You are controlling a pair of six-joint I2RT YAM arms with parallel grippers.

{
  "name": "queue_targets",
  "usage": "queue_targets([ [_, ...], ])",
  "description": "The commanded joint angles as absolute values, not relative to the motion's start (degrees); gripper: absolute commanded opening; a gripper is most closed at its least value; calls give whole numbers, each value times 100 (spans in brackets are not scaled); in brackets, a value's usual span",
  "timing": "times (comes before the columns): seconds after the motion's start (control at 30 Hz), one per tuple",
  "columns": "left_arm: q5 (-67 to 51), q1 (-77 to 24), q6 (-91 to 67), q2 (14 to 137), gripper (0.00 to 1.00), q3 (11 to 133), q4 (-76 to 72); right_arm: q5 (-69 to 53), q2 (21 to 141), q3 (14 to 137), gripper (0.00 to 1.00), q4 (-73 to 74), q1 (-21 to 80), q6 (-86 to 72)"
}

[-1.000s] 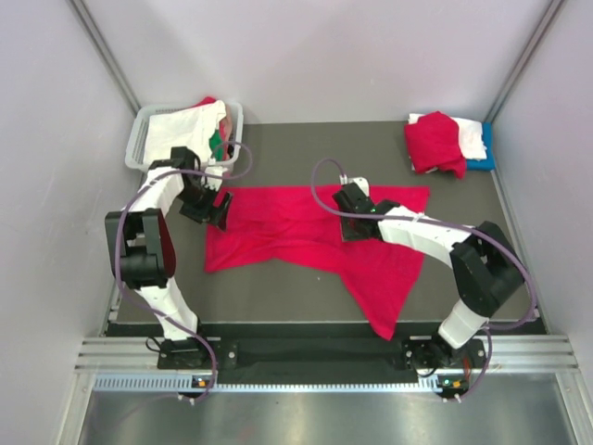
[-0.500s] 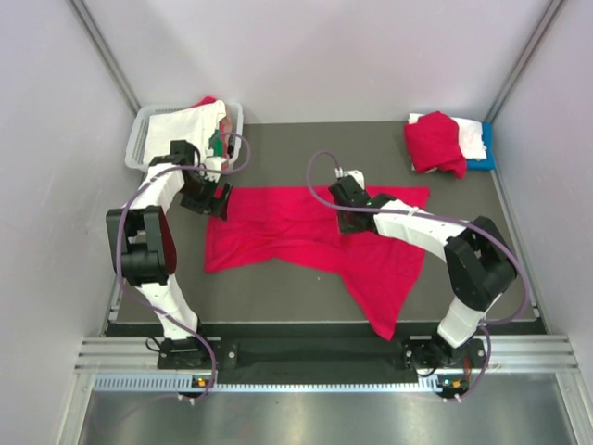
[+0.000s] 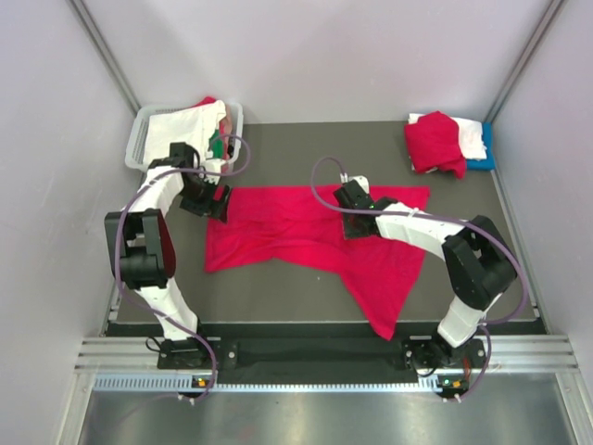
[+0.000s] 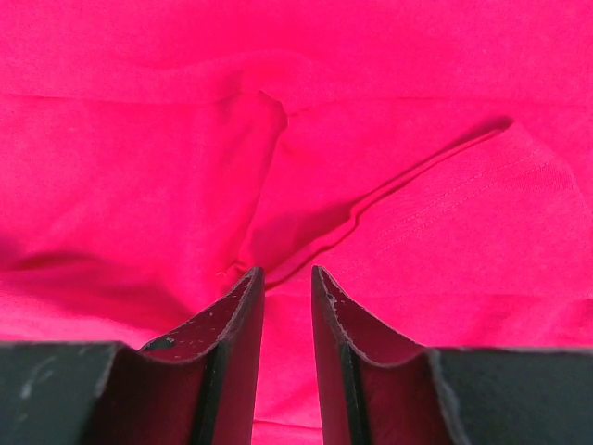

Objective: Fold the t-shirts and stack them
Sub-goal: Flatten the tshirt out

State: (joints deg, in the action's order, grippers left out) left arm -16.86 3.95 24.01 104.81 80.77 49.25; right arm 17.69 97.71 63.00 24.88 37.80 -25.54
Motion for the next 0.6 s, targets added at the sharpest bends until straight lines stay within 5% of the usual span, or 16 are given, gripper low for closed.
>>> queue_targets([
  [0.0,-1714,413,2338,10160,93,8095,4764,1749,9800,6223,28,2285,3727,-2575],
  [0.57,-1372,97,2048,10441,91,7691,4816,1547,9905,5836,23,2092,3727,-2769],
])
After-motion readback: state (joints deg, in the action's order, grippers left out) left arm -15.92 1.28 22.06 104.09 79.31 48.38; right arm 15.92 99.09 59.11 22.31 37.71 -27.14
